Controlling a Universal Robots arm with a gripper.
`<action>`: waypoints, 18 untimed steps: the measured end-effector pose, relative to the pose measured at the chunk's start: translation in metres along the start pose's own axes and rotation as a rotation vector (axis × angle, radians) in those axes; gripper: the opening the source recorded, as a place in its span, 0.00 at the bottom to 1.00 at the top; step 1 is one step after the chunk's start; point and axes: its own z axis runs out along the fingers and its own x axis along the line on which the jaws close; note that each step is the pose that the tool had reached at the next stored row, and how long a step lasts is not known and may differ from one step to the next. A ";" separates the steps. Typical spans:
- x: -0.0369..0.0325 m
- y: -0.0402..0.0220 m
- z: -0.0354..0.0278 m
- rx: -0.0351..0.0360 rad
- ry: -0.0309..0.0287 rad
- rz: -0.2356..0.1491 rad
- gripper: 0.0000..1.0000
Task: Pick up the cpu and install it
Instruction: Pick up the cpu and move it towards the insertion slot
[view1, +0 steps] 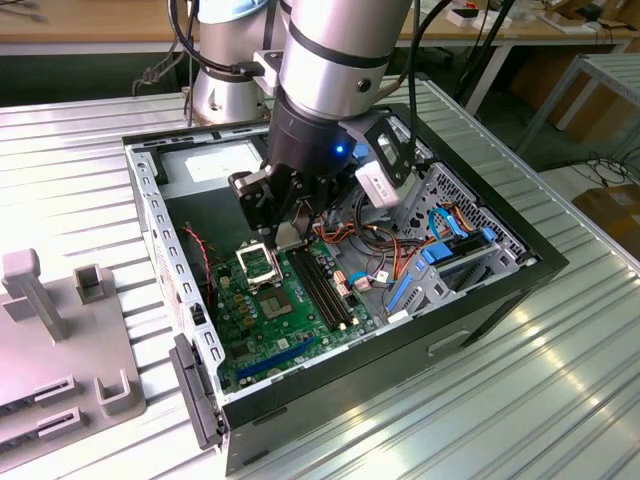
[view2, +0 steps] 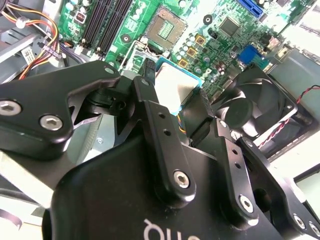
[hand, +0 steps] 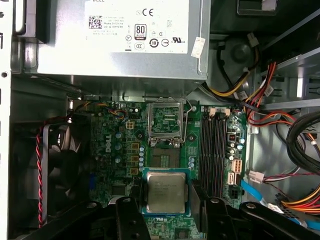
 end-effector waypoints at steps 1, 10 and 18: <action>0.0000 0.0000 0.0004 0.0001 0.0000 0.000 0.47; 0.0000 0.0000 0.0009 0.0000 -0.0001 0.000 0.47; -0.0001 -0.0013 0.0050 -0.0003 -0.0001 0.000 0.47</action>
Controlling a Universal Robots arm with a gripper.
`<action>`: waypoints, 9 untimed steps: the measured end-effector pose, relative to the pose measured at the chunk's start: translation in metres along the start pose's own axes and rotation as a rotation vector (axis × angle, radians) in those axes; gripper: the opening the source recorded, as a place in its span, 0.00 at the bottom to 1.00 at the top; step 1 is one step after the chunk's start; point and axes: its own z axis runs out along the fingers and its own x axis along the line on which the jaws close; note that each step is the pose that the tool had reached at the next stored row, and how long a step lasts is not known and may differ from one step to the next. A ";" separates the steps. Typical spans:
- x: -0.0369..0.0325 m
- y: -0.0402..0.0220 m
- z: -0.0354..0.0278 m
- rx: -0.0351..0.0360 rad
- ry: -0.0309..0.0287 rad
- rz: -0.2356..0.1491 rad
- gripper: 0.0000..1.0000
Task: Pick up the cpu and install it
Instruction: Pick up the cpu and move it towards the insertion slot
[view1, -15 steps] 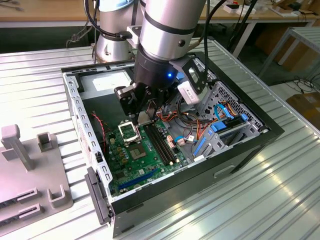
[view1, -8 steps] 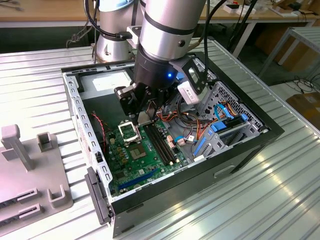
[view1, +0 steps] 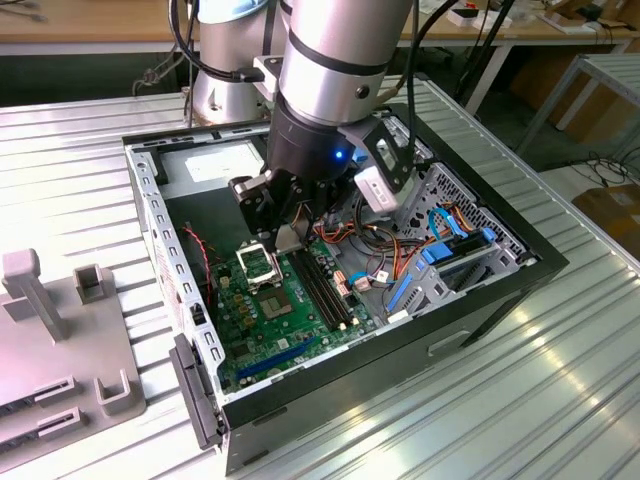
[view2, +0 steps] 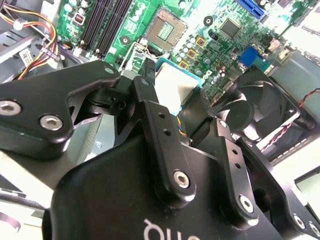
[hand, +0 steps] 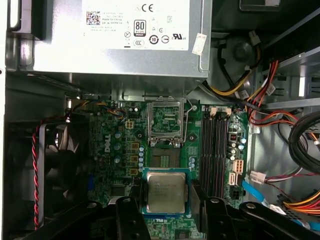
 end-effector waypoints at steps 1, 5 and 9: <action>0.0000 -0.0002 0.0010 -0.0005 0.0000 0.000 0.47; -0.0001 -0.0016 0.0041 -0.0007 0.0000 0.000 0.47; -0.0002 -0.0024 0.0074 -0.0009 -0.0001 0.000 0.47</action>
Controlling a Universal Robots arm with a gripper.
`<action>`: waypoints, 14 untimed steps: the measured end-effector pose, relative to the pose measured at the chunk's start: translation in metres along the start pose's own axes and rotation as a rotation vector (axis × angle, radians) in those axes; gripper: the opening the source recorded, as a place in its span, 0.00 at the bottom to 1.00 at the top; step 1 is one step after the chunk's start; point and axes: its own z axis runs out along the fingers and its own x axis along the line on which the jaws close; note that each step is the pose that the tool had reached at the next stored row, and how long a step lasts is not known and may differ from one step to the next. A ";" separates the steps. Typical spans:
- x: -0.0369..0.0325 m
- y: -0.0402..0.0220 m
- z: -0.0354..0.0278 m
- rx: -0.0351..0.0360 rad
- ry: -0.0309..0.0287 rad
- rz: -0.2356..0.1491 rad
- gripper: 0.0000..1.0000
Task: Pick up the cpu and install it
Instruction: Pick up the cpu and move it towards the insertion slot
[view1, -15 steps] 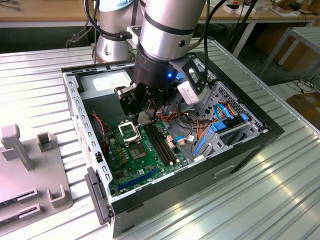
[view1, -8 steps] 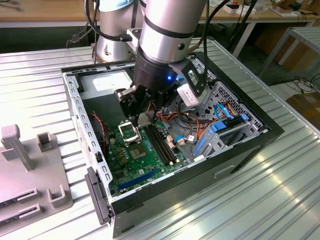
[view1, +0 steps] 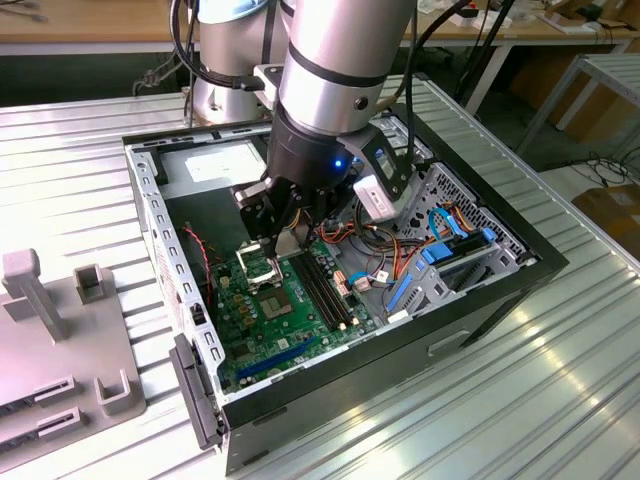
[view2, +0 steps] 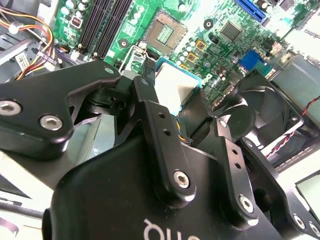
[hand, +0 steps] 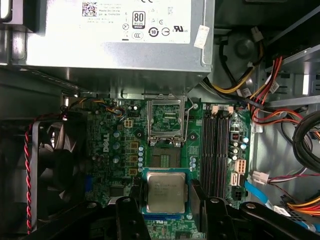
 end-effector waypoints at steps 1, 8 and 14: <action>0.0000 0.0000 0.0005 0.0000 0.0000 0.000 0.47; 0.0000 -0.0003 0.0015 0.0029 0.0001 0.000 0.47; 0.0000 -0.0012 0.0021 0.0031 0.0002 0.000 0.47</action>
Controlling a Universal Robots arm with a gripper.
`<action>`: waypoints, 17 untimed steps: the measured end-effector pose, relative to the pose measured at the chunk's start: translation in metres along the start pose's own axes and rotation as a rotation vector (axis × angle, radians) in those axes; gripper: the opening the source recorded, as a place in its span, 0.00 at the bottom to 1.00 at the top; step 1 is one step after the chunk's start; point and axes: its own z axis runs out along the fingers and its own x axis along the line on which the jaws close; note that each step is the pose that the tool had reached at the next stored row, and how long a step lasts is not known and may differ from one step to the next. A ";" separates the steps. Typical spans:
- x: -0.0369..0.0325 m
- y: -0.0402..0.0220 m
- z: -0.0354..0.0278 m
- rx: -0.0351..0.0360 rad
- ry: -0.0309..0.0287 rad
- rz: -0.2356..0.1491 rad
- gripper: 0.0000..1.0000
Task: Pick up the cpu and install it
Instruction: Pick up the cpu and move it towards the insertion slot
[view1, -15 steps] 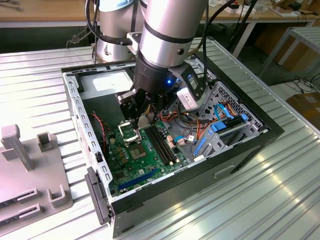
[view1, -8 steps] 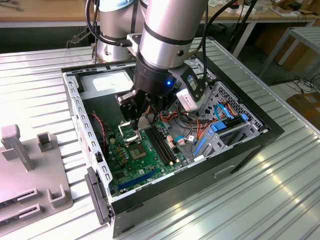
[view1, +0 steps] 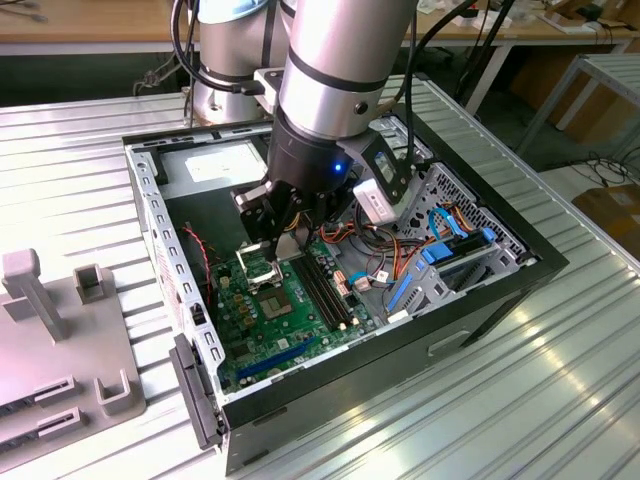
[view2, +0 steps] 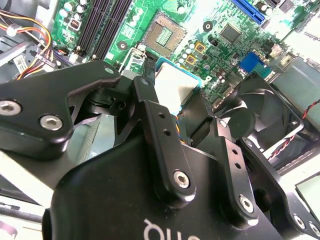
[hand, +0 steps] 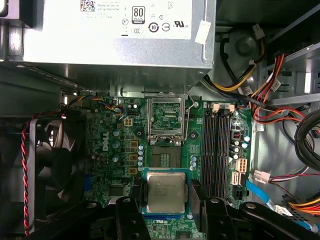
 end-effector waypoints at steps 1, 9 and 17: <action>0.0000 0.0000 0.0002 0.0000 0.0000 0.000 0.47; -0.0001 0.0000 0.0031 0.0000 0.0000 0.000 0.47; -0.0002 -0.0001 0.0044 -0.0001 0.0000 0.000 0.47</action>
